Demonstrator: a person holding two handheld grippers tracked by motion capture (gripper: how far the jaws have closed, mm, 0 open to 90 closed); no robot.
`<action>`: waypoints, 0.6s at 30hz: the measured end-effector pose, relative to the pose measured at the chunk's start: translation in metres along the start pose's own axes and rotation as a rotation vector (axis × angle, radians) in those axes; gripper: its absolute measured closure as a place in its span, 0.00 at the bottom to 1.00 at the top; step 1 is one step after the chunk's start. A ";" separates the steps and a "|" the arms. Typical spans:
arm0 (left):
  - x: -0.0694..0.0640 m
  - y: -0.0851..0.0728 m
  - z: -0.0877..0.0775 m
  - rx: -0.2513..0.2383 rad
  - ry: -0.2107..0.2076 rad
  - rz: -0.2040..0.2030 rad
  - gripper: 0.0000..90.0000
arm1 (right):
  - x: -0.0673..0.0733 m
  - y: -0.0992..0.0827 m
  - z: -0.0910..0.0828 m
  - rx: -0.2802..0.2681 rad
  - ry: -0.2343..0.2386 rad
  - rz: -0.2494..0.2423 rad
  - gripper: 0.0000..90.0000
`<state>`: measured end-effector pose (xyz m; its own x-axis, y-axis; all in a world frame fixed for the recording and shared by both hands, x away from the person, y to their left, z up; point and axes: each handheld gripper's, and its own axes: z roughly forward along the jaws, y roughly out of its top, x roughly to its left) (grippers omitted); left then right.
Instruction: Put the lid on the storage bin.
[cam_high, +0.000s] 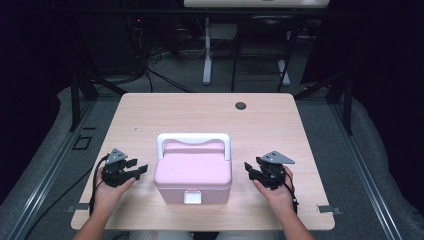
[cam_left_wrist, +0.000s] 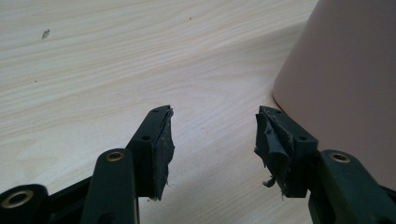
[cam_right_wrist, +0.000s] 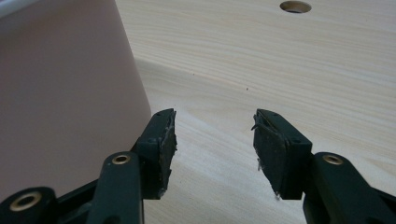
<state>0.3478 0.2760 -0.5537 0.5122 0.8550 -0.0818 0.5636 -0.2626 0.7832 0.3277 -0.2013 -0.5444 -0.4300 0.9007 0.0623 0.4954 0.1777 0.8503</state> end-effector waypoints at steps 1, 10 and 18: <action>0.000 -0.001 0.001 0.003 -0.002 0.001 0.51 | 0.000 -0.001 0.001 0.004 0.000 0.002 0.54; 0.007 -0.005 0.004 0.018 0.015 -0.023 0.51 | -0.003 -0.004 0.005 0.025 -0.002 0.014 0.53; 0.009 -0.007 0.006 0.018 -0.009 -0.058 0.51 | -0.005 -0.005 0.006 0.032 0.004 0.030 0.53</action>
<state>0.3526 0.2829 -0.5633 0.4838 0.8651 -0.1324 0.6041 -0.2206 0.7658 0.3322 -0.2044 -0.5516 -0.4173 0.9043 0.0901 0.5318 0.1626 0.8311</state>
